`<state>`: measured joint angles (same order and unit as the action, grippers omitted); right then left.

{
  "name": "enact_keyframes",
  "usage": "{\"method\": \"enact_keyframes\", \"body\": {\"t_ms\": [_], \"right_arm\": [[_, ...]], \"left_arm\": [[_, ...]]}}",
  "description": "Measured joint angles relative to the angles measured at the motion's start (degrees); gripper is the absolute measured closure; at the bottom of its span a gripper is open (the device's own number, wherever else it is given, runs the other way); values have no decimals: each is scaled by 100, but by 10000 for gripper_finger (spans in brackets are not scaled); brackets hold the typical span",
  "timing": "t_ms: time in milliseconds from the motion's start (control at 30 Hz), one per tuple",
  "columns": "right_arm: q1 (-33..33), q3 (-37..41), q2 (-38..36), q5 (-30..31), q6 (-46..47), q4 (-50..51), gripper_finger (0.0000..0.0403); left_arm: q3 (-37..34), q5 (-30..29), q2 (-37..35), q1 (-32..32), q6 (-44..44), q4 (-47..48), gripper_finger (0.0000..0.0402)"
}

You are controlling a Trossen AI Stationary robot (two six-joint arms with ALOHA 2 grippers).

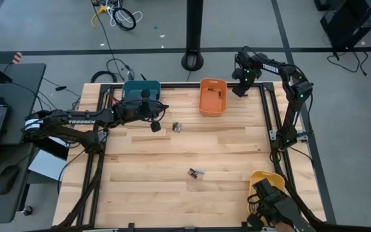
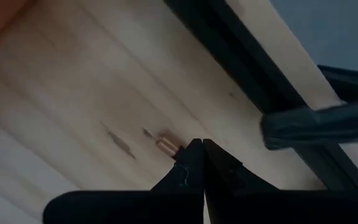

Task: Sort batteries
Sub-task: Put the small black battery into the orange bin

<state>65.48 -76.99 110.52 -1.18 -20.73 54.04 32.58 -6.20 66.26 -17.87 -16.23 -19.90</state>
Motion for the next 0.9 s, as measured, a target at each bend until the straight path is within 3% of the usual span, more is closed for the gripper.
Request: {"method": "enact_keyframes", "body": {"t_ms": [900], "right_arm": [[-31, -375, 542, 10, 4, 869, 398]], "left_arm": [[0, -1, 0, 0, 0, -23, 386]]}}
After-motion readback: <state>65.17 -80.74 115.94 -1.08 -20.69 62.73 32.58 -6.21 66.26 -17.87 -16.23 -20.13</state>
